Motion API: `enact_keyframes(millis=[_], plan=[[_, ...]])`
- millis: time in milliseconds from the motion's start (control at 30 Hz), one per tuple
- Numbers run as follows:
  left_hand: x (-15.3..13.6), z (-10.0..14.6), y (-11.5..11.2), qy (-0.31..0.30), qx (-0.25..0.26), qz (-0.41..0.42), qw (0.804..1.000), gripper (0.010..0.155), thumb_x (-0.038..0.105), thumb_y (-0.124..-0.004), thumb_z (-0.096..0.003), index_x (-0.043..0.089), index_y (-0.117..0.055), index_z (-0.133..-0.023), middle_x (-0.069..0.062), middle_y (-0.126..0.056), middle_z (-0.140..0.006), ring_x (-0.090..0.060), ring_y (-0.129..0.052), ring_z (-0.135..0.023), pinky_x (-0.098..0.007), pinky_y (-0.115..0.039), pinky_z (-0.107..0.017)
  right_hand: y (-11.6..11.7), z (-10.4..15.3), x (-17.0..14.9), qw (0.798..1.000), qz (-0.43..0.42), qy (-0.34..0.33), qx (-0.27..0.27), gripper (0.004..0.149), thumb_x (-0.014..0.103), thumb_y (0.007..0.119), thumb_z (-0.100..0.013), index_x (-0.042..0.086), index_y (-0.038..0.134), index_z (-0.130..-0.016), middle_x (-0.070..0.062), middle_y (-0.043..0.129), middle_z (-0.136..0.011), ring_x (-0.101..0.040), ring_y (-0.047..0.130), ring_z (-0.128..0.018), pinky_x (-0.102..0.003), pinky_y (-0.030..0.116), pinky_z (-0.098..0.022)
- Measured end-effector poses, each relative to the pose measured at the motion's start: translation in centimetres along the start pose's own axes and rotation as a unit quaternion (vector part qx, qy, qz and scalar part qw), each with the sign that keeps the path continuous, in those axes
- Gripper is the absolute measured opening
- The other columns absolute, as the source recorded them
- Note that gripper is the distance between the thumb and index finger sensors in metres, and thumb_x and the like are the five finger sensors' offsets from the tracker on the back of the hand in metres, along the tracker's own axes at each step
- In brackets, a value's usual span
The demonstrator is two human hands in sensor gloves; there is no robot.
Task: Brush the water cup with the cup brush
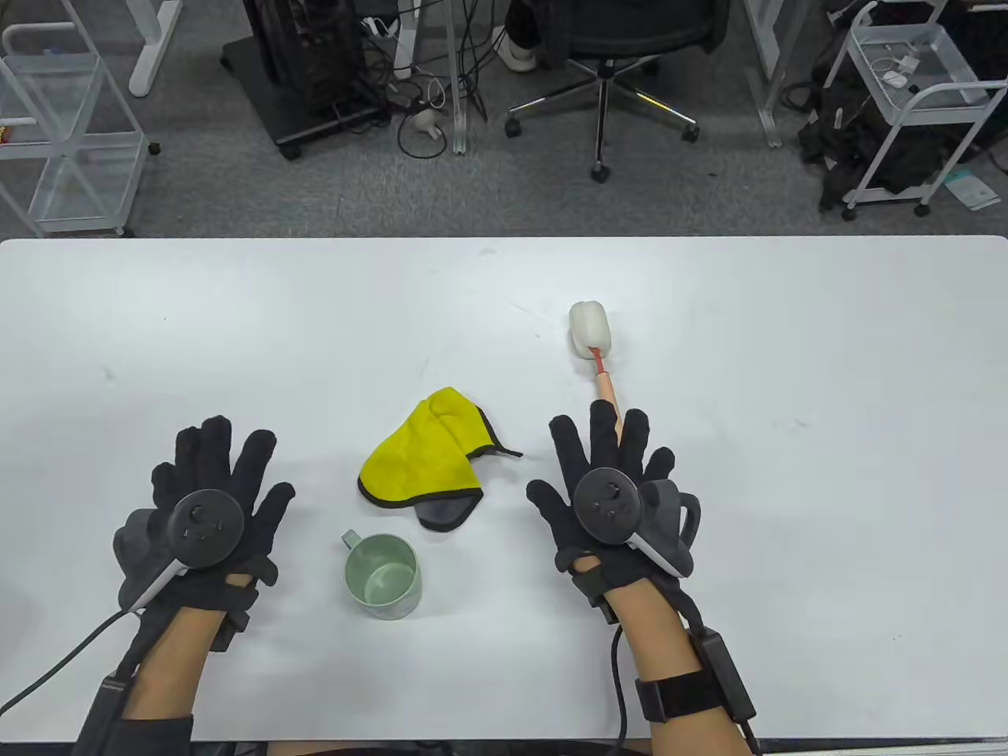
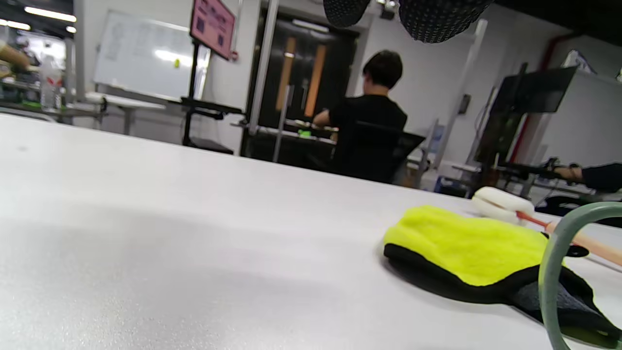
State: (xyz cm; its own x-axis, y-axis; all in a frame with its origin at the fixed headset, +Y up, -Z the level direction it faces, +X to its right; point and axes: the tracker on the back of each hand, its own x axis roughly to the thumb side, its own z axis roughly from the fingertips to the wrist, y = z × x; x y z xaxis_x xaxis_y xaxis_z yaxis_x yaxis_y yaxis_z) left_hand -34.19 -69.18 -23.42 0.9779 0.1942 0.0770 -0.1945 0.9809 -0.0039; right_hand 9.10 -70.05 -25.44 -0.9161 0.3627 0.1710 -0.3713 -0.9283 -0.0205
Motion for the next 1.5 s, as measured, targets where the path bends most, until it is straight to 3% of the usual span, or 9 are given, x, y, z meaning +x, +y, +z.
enact_keyframes(millis=[500, 733, 867, 967, 1133, 1200, 1233, 1333, 1500], plan=[[0.0, -0.1, -0.5, -0.002, -0.023, 0.017, 1.0, 0.068, 0.062, -0.054, -0.0639, 0.037, -0.029, -0.122, -0.009, -0.01, -0.128, -0.049, -0.017, -0.118, -0.074, -0.02, -0.079, 0.1, -0.2, -1.9, 0.998, -0.053, 0.034, 0.002, 0.074, 0.062, 0.066, -0.049, 0.028, 0.038, -0.109, -0.018, 0.019, -0.116, -0.057, 0.015, -0.1, -0.085, 0.027, -0.057], [0.4, -0.3, -0.3, -0.013, -0.023, 0.016, 1.0, 0.068, 0.062, -0.054, -0.0639, 0.036, -0.03, -0.123, -0.009, -0.013, -0.128, -0.048, -0.018, -0.119, -0.074, -0.02, -0.079, -0.8, -0.7, -3.1, 0.996, -0.058, 0.061, -0.03, 0.076, 0.058, 0.07, -0.049, 0.024, 0.037, -0.108, -0.019, 0.025, -0.116, -0.059, 0.023, -0.1, -0.085, 0.03, -0.057], [0.6, -0.2, -0.2, -0.018, -0.021, 0.015, 1.0, 0.068, 0.061, -0.054, -0.0639, 0.037, -0.03, -0.122, -0.009, -0.013, -0.128, -0.048, -0.019, -0.119, -0.074, -0.02, -0.079, -2.6, -2.6, -4.6, 0.986, -0.097, 0.121, -0.06, 0.075, 0.053, 0.074, -0.048, 0.021, 0.041, -0.108, -0.02, 0.032, -0.116, -0.061, 0.031, -0.101, -0.085, 0.031, -0.059], [0.7, -0.3, -0.3, -0.019, -0.025, 0.016, 0.999, 0.068, 0.061, -0.054, -0.0639, 0.036, -0.03, -0.123, -0.009, -0.014, -0.128, -0.048, -0.019, -0.119, -0.074, -0.02, -0.079, -2.6, -4.4, -5.9, 0.976, -0.099, 0.19, -0.027, 0.076, 0.052, 0.075, -0.048, 0.02, 0.041, -0.107, -0.02, 0.036, -0.116, -0.061, 0.038, -0.102, -0.084, 0.034, -0.061], [0.6, -0.4, -0.3, -0.021, -0.029, 0.021, 0.999, 0.068, 0.061, -0.055, -0.0639, 0.036, -0.031, -0.123, -0.01, -0.014, -0.128, -0.048, -0.019, -0.119, -0.074, -0.021, -0.079, 0.1, -5.2, -8.0, 0.963, -0.083, 0.253, -0.048, 0.077, 0.053, 0.079, -0.046, 0.018, 0.047, -0.106, -0.02, 0.048, -0.113, -0.059, 0.056, -0.095, -0.08, 0.044, -0.062], [0.7, -0.4, -0.3, -0.023, -0.032, 0.023, 0.999, 0.068, 0.061, -0.055, -0.064, 0.036, -0.031, -0.123, -0.01, -0.014, -0.128, -0.048, -0.02, -0.119, -0.074, -0.021, -0.079, 1.2, -5.5, -8.3, 0.963, -0.052, 0.264, -0.027, 0.078, 0.054, 0.081, -0.044, 0.015, 0.052, -0.105, -0.022, 0.054, -0.11, -0.059, 0.061, -0.091, -0.079, 0.047, -0.061], [0.8, -0.5, -0.4, -0.024, -0.033, 0.022, 0.999, 0.068, 0.061, -0.055, -0.064, 0.036, -0.031, -0.122, -0.01, -0.014, -0.128, -0.048, -0.02, -0.119, -0.074, -0.021, -0.079, 1.9, -5.5, -8.1, 0.963, 0.007, 0.27, 0.005, 0.08, 0.057, 0.081, -0.044, 0.016, 0.05, -0.105, -0.02, 0.053, -0.111, -0.058, 0.06, -0.092, -0.078, 0.048, -0.063], [1.1, -0.6, -0.5, -0.026, -0.034, 0.014, 0.999, 0.068, 0.061, -0.054, -0.0639, 0.036, -0.032, -0.123, -0.01, -0.015, -0.128, -0.048, -0.02, -0.119, -0.074, -0.021, -0.079, 3.0, -6.2, -8.2, 0.959, 0.113, 0.257, 0.028, 0.081, 0.061, 0.081, -0.041, 0.017, 0.054, -0.104, -0.018, 0.059, -0.109, -0.054, 0.067, -0.09, -0.073, 0.055, -0.063], [1.3, -0.8, -0.5, -0.028, -0.033, 0.013, 0.999, 0.067, 0.061, -0.054, -0.064, 0.036, -0.032, -0.123, -0.01, -0.015, -0.128, -0.048, -0.02, -0.119, -0.074, -0.021, -0.079, 4.9, -6.7, -8.7, 0.955, 0.108, 0.268, 0.063, 0.08, 0.061, 0.083, -0.039, 0.015, 0.062, -0.101, -0.019, 0.068, -0.103, -0.052, 0.074, -0.082, -0.071, 0.06, -0.06]])
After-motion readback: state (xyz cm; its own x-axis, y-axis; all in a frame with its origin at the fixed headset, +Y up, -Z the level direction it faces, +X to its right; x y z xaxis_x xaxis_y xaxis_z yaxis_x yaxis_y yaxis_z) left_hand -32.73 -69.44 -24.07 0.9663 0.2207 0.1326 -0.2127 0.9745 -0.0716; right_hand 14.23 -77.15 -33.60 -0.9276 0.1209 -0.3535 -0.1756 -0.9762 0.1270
